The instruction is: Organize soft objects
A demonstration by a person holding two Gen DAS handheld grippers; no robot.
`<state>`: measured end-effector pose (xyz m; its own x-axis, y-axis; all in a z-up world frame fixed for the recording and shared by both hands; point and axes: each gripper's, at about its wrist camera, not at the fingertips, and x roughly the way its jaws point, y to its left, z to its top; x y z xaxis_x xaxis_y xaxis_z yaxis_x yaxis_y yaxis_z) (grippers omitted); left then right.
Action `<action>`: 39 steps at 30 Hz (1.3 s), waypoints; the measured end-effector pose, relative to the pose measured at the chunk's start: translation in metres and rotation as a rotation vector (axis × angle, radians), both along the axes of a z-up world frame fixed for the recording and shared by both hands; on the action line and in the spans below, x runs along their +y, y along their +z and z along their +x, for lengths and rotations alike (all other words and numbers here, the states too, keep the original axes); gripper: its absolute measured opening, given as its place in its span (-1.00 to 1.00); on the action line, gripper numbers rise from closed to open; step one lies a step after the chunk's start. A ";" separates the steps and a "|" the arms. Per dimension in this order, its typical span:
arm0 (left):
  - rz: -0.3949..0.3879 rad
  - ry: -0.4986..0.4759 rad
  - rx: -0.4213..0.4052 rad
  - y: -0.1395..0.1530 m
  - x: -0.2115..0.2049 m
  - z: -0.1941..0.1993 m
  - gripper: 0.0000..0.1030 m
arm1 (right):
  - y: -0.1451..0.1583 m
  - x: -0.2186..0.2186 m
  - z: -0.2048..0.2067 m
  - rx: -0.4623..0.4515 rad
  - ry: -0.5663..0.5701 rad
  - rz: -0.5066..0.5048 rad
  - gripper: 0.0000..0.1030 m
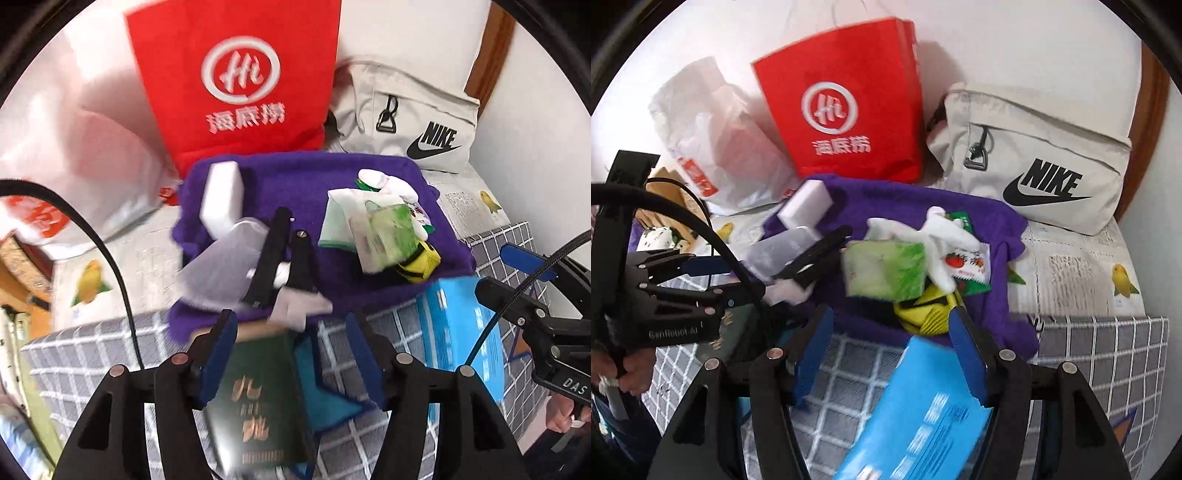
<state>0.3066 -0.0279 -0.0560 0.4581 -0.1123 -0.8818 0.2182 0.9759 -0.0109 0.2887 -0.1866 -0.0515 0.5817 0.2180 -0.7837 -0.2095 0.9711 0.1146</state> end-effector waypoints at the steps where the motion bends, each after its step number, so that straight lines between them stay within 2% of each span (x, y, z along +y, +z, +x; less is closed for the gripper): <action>1: 0.006 0.004 -0.020 0.006 0.001 -0.013 0.29 | 0.004 0.002 -0.009 -0.013 0.006 0.006 0.33; 3: 0.010 0.020 -0.059 0.015 0.003 -0.036 0.38 | 0.011 0.008 -0.028 -0.040 0.014 0.025 0.49; 7: 0.046 0.063 -0.147 0.028 0.006 -0.082 0.58 | 0.021 0.019 -0.064 -0.077 0.015 0.025 0.57; 10: 0.075 0.104 -0.201 0.031 0.006 -0.111 0.58 | 0.022 0.023 -0.091 -0.077 0.007 0.033 0.58; 15: 0.022 0.147 -0.215 0.035 0.015 -0.152 0.58 | 0.021 0.028 -0.134 -0.099 0.000 0.005 0.58; 22: 0.004 0.130 -0.263 0.045 0.005 -0.208 0.59 | 0.023 0.027 -0.180 -0.120 -0.022 0.015 0.59; 25: 0.027 0.143 -0.274 0.046 0.002 -0.222 0.60 | 0.023 0.030 -0.193 -0.126 -0.017 0.002 0.59; 30: -0.019 0.177 -0.284 0.050 0.005 -0.236 0.60 | 0.023 0.026 -0.206 -0.115 -0.016 0.026 0.59; 34: 0.002 0.192 -0.285 0.050 0.001 -0.241 0.60 | 0.024 0.027 -0.210 -0.133 -0.015 -0.009 0.59; 39: 0.015 0.183 -0.277 0.048 -0.003 -0.242 0.60 | 0.020 0.022 -0.214 -0.125 -0.029 -0.001 0.59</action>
